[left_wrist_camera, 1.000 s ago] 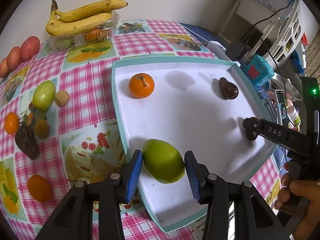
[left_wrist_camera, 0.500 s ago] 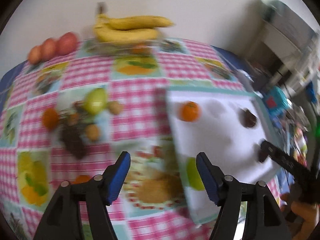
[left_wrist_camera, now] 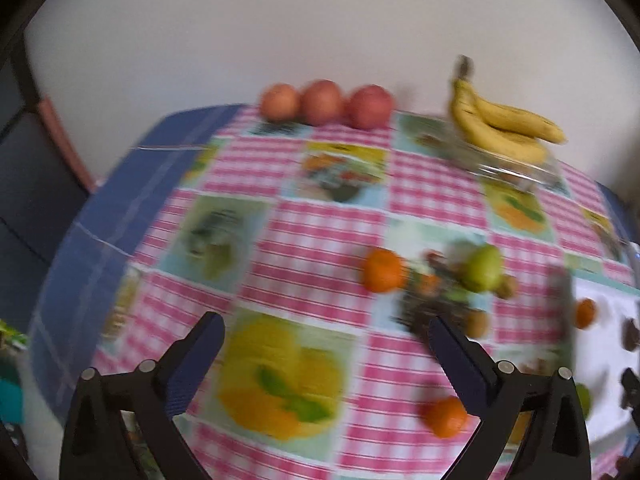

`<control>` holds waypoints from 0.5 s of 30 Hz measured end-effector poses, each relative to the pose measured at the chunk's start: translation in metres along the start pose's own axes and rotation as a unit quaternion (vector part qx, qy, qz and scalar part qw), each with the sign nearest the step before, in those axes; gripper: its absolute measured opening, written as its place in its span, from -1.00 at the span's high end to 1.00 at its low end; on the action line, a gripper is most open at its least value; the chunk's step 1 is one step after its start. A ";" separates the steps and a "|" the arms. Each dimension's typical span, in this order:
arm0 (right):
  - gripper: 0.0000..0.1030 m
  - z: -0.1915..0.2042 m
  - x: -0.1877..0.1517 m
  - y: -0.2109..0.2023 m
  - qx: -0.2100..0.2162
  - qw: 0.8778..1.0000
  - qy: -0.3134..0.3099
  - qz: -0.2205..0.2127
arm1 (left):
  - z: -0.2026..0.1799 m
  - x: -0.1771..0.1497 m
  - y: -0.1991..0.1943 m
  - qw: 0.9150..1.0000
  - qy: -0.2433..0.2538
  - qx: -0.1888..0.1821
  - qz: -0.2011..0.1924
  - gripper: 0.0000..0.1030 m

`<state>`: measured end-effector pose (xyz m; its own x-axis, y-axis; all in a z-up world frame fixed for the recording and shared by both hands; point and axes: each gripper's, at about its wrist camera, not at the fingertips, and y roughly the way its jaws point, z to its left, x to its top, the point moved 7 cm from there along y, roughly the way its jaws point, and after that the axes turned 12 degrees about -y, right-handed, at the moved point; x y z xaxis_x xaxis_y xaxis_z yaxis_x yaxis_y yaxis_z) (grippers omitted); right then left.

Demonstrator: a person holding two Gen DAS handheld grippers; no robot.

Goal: Organize fruits
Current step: 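Open both tools over the tray, releasing apple and date, and withdraw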

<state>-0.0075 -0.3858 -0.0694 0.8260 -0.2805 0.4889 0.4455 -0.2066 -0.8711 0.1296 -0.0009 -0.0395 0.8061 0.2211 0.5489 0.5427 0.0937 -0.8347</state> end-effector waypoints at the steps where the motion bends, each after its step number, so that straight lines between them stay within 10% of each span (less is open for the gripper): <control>1: -0.84 0.010 0.002 -0.001 0.006 1.000 -0.010 -0.005 | 0.007 0.003 0.000 1.000 -0.001 0.008 -0.005 -1.00; 15: -0.84 0.121 0.010 -0.018 0.093 0.993 -0.069 -0.029 | 0.061 0.029 0.002 0.999 -0.022 0.019 -0.013 -1.00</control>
<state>0.0345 -0.2718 -0.0542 0.8303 -0.1402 0.5395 0.5397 -0.0393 -0.8409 0.1391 0.0650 -0.0278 0.7800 0.2608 0.5689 0.5538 0.1358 -0.8215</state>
